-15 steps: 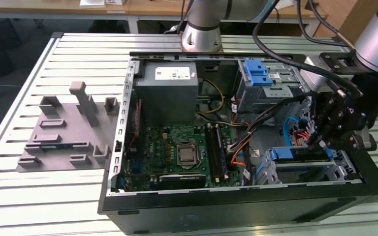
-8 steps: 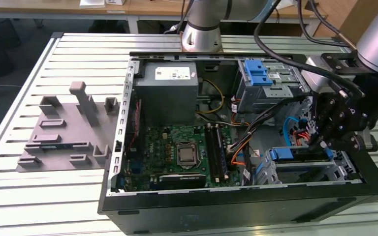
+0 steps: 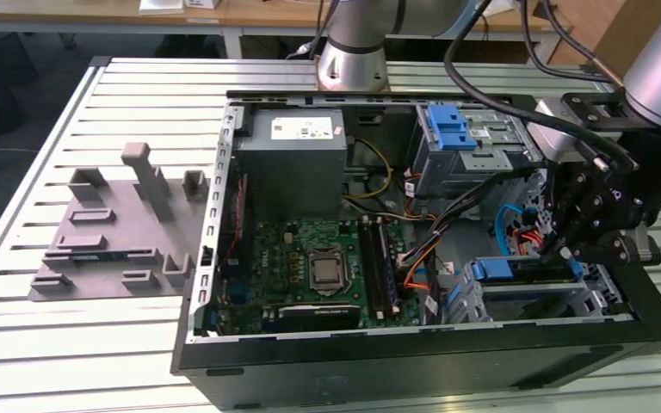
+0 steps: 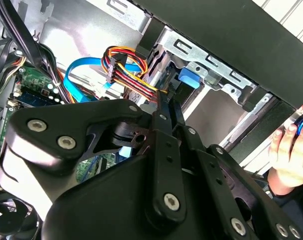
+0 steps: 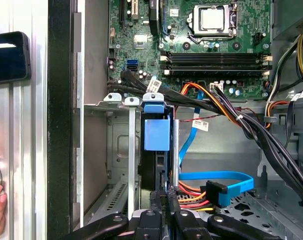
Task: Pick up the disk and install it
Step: 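Insert the first disk wire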
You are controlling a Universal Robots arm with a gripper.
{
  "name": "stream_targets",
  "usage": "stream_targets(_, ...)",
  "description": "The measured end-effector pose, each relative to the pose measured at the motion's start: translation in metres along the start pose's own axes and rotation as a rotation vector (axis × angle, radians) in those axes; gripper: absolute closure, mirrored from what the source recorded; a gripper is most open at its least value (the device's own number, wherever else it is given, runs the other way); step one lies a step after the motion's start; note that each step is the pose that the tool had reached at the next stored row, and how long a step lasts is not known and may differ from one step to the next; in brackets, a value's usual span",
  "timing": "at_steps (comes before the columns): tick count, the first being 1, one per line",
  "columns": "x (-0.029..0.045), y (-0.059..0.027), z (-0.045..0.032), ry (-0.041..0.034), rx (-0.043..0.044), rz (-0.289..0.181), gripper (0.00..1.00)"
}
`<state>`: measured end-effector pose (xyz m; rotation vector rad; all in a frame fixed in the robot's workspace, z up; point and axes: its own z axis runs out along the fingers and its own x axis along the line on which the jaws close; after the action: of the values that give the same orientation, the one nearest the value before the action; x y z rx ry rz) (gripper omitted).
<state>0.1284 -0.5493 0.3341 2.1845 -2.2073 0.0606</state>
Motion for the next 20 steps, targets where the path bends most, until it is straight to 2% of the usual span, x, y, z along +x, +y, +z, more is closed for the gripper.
stream_targets(20,-0.0001,0.0,0.0001,-0.0048,-0.0021,-0.004,0.84)
